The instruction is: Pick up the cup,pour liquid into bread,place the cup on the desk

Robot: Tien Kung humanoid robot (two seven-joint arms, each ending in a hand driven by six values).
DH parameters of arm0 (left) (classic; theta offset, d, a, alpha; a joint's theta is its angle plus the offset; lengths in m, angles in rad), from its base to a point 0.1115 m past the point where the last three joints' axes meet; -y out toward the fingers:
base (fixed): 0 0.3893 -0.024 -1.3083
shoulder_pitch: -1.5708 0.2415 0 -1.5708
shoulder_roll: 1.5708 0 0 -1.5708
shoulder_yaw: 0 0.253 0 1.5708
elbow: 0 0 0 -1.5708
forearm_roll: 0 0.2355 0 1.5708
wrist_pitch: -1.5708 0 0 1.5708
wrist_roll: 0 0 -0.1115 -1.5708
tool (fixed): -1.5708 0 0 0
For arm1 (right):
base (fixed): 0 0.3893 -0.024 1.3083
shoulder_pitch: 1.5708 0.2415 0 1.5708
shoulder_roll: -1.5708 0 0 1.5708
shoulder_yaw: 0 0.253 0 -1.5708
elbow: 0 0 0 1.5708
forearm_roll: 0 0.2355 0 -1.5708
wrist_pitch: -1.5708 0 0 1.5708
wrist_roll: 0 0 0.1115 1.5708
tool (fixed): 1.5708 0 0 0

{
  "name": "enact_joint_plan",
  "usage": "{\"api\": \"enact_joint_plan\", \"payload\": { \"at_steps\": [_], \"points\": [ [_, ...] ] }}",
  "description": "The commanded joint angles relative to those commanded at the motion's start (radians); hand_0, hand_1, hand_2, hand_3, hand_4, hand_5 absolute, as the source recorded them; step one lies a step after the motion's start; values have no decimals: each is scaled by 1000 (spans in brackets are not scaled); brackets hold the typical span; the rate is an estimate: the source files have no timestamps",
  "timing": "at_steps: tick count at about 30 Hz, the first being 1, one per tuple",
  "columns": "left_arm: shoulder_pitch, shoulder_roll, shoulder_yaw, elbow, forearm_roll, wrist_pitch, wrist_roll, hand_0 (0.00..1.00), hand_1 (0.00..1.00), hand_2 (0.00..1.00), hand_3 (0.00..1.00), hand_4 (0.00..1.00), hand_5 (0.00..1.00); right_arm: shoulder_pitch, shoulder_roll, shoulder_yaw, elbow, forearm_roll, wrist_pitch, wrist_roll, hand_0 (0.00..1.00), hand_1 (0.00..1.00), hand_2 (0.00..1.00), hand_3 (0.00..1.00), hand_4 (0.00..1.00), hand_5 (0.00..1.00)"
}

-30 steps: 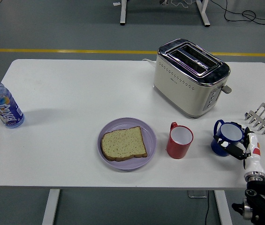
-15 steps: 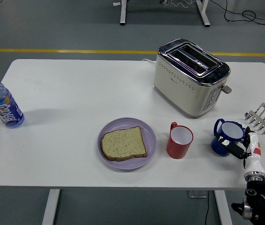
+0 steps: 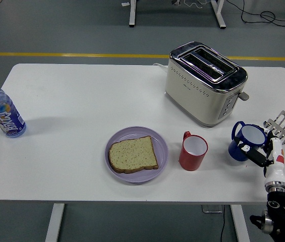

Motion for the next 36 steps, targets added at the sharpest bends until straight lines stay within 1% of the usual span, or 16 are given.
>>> {"api": "enact_joint_plan", "payload": {
  "at_steps": [1,2,7,8,12,16,20,24,26,29,30,31,36],
  "points": [
    [0,0,0,0,1,0,0,682,694,700,554,252,998,-1,-1,3,5,1,0,1,405,399,508,531,853,2],
    [0,0,-1,0,1,0,0,682,694,700,554,252,998,-1,-2,4,7,1,0,1,345,342,480,490,845,2],
    [3,1,-3,1,7,0,2,682,694,700,554,252,998,-6,-17,33,64,-13,0,-1,345,342,480,490,845,2],
    [3,2,-4,1,9,0,2,683,694,698,553,251,998,-5,-22,38,78,-18,0,-3,318,321,467,472,839,2],
    [5,2,-6,1,13,0,3,683,694,698,553,251,998,-2,-32,45,107,-34,0,-14,318,321,467,472,839,2],
    [6,3,-7,1,15,0,3,685,694,699,554,251,998,9,-54,49,161,-78,0,-53,305,308,460,464,834,2],
    [7,4,-7,1,15,0,2,682,694,699,554,251,998,30,-80,40,215,-146,0,-111,300,303,455,457,826,2],
    [7,5,-4,1,10,0,0,682,694,699,554,251,998,62,-104,17,259,-239,0,-192,300,303,455,457,826,2],
    [7,6,1,1,2,0,-3,685,696,699,555,249,998,88,-117,-3,275,-309,0,-242,295,302,452,454,825,2],
    [5,7,5,1,-5,0,-5,685,696,699,555,249,998,118,-125,-27,283,-385,0,-290,295,302,452,454,825,2],
    [3,8,7,1,-9,0,-6,685,696,699,555,249,998,140,-129,-44,284,-419,0,-314,295,302,452,454,825,2],
    [3,8,7,0,-9,1,-6,685,696,699,555,249,998,147,-130,-49,285,-437,0,-322,295,302,452,454,825,2],
    [-1,9,12,0,-18,1,-8,685,695,699,554,252,998,231,-117,-113,279,-546,10,-385,289,298,450,451,825,2]
  ]
}}
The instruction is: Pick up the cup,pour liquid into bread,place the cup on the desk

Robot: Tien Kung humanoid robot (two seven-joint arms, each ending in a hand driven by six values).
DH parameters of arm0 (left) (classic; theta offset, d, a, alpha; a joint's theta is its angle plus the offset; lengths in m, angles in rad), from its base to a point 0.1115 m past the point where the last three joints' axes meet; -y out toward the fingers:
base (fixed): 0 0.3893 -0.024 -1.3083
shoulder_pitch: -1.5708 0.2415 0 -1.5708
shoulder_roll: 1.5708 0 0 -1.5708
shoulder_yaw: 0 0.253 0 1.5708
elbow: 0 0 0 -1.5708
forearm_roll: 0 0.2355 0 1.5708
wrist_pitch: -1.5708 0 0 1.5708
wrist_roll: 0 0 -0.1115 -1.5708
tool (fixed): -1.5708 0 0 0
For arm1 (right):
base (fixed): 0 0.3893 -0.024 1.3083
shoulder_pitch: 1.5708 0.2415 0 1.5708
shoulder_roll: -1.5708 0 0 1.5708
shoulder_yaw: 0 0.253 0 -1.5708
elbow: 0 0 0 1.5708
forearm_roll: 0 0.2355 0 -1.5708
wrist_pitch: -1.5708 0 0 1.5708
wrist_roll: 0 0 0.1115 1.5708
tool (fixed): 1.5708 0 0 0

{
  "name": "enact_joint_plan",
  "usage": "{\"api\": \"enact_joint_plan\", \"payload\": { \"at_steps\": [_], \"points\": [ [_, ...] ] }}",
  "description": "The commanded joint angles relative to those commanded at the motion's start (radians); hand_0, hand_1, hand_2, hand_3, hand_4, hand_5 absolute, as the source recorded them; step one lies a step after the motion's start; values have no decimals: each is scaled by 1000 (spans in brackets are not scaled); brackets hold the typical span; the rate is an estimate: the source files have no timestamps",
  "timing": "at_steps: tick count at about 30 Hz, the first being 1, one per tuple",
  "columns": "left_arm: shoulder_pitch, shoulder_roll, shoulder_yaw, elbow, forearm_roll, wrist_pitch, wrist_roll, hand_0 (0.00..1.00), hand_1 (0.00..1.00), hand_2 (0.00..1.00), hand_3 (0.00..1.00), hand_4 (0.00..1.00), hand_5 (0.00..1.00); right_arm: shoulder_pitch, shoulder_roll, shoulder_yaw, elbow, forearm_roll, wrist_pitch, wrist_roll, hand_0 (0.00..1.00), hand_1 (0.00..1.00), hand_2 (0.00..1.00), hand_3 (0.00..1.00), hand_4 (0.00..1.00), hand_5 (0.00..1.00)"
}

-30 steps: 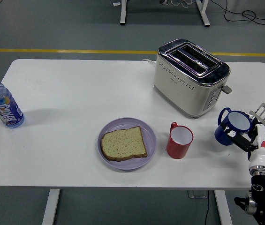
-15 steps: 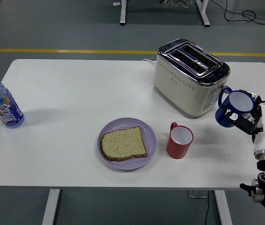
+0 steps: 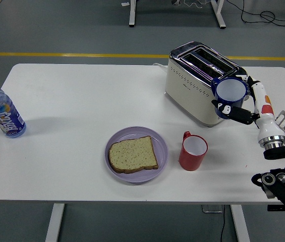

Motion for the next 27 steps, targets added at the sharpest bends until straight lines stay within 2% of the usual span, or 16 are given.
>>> {"api": "enact_joint_plan", "payload": {
  "at_steps": [4,10,15,21,27],
  "points": [
    [-3,1,3,0,-6,0,-2,686,696,700,553,252,998,62,27,-54,-26,-36,18,-27,286,297,451,451,826,2],
    [-3,0,1,0,-5,1,0,687,696,700,555,252,998,137,92,-123,-80,-92,43,-62,283,296,451,452,822,2],
    [-1,1,4,0,-9,2,-2,688,697,700,554,253,998,196,134,-193,-115,-193,65,-102,277,296,450,453,822,2],
    [1,1,5,0,-13,3,-4,688,696,700,553,253,998,244,153,-245,-143,-340,75,-140,265,296,449,452,824,2],
    [0,1,5,0,-12,3,-3,687,698,700,553,252,998,285,155,-288,-175,-524,89,-173,265,293,447,453,828,7]
  ]
}}
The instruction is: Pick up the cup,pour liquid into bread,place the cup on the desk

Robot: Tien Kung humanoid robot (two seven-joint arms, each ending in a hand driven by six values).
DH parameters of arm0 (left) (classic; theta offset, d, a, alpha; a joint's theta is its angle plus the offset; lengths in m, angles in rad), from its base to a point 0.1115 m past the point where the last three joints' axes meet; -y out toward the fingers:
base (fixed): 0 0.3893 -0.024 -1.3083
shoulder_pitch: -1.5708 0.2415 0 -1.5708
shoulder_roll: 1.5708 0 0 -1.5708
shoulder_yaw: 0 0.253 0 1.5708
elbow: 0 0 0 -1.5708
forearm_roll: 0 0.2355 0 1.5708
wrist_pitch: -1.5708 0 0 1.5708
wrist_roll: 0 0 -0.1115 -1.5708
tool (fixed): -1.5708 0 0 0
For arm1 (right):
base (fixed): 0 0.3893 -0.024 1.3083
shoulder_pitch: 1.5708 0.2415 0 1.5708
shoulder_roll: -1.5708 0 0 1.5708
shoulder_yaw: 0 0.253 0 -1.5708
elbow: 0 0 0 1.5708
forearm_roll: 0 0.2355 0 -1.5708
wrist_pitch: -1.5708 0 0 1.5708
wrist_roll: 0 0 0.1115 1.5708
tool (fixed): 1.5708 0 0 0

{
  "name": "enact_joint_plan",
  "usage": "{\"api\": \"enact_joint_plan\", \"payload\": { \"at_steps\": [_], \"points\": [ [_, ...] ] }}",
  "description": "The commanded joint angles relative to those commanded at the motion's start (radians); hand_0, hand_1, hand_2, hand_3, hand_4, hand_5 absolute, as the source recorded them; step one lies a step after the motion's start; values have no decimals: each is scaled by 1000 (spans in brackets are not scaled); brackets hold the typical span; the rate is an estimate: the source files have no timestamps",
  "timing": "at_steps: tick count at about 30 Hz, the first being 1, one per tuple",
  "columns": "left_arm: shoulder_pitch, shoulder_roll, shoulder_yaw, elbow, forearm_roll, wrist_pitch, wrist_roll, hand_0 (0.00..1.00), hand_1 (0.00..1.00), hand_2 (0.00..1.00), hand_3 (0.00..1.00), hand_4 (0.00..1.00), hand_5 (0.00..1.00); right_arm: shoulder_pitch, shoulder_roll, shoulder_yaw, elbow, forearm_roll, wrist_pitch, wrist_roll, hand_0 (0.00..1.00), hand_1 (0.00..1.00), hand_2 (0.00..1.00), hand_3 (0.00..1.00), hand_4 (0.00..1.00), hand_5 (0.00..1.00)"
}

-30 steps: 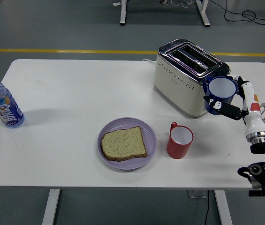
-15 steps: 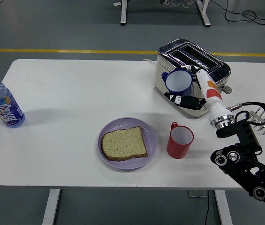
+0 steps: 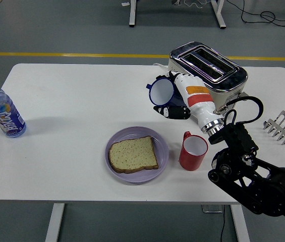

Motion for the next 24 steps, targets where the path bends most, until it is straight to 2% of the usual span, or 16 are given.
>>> {"api": "enact_joint_plan", "payload": {
  "at_steps": [10,17,24],
  "points": [
    [2,0,1,0,-2,0,-1,687,697,700,553,253,998,58,-23,-77,-41,-257,27,-29,263,295,447,453,828,10],
    [3,-1,0,0,-2,1,0,687,695,700,552,254,998,101,-46,-132,-52,-257,33,-31,266,297,447,454,827,15],
    [3,-1,0,0,-3,1,0,686,696,700,552,255,998,133,-62,-169,-57,-257,18,-39,269,299,448,455,820,18]
  ]
}}
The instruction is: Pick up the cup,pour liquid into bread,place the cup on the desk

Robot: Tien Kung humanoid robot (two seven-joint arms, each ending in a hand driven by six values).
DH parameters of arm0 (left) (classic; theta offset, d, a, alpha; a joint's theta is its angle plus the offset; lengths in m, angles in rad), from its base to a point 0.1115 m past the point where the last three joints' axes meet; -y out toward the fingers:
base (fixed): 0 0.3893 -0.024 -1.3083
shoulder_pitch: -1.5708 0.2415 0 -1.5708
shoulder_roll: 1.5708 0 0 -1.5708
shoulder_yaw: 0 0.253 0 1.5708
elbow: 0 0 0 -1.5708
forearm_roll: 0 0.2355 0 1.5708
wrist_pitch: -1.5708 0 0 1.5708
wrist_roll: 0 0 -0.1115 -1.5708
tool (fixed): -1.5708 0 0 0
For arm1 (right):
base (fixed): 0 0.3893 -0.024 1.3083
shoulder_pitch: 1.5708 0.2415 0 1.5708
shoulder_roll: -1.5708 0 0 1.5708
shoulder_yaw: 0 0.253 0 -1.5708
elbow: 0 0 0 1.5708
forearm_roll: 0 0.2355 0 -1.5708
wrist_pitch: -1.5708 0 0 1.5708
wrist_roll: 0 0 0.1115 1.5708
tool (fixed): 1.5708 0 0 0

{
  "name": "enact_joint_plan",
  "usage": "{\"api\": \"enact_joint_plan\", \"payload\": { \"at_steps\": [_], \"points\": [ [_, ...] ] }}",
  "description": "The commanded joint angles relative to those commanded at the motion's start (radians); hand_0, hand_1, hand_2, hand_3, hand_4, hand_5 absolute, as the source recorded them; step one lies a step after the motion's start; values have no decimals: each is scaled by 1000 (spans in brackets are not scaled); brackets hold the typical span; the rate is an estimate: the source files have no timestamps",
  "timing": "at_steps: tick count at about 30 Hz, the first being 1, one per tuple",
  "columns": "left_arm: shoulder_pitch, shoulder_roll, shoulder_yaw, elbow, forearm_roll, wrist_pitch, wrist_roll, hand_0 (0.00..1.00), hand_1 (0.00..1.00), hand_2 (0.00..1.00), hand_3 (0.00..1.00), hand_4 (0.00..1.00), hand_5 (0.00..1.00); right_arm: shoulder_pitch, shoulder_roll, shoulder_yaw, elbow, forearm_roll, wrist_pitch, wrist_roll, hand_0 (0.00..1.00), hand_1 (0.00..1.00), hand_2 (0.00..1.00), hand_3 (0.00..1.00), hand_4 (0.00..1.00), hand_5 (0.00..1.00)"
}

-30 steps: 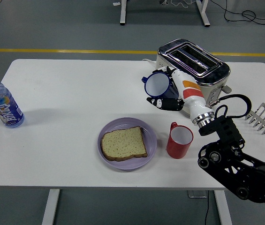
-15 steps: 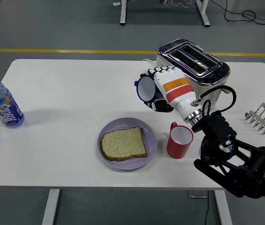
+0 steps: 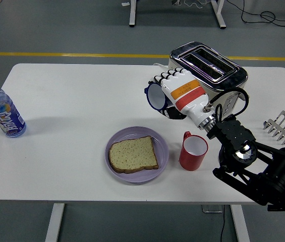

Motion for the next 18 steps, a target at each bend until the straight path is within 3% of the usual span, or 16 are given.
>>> {"api": "enact_joint_plan", "payload": {
  "at_steps": [18],
  "points": [
    [3,-2,-4,0,5,1,3,687,697,700,556,259,998,0,-10,-23,19,0,-30,24,286,302,448,455,806,2]
  ]
}}
